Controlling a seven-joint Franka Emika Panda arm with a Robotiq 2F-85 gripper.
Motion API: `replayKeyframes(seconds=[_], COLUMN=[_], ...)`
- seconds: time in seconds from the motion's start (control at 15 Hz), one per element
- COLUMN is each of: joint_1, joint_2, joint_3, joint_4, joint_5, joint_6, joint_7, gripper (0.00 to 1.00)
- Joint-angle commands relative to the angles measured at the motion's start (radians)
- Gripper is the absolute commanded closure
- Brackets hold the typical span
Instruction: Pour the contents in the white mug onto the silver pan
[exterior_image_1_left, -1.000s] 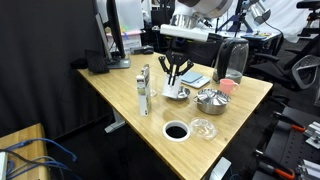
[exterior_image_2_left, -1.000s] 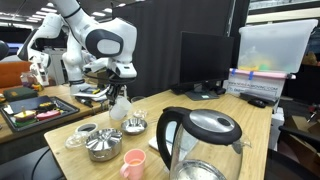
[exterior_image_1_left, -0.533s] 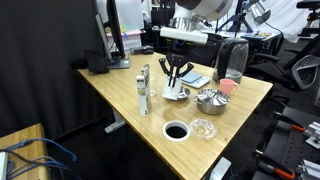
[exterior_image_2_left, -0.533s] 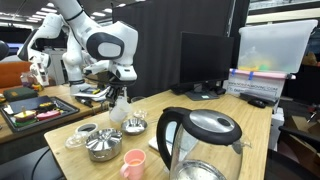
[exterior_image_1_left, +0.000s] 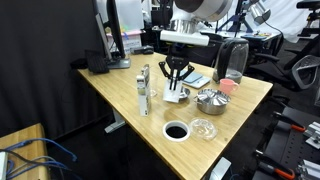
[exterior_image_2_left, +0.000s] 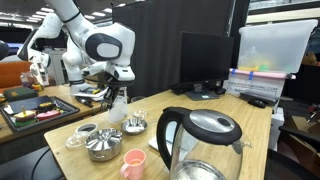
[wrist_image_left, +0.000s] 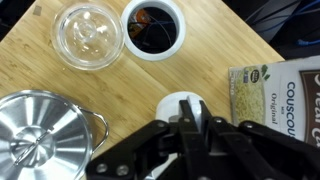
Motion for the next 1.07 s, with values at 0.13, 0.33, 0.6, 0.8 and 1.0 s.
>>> replayKeyframes(seconds=[0.13, 0.33, 0.6, 0.8, 1.0], joint_1=[-0.029, -0.047, -0.046, -0.047, -0.038], joint_2=[0.021, 0.029, 0.057, 0.073, 0.069], joint_3=[0.01, 0.012, -0.008, -0.025, -0.036], joint_4=[0.046, 0.059, 0.061, 0.067, 0.057], joint_5=[0.107, 0.217, 0.266, 0.269, 0.243], joint_6=[-0.103, -0.152, -0.153, -0.136, -0.122], joint_7=[-0.069, -0.151, -0.178, -0.166, -0.151], gripper=[0.98, 0.98, 0.98, 0.98, 0.91])
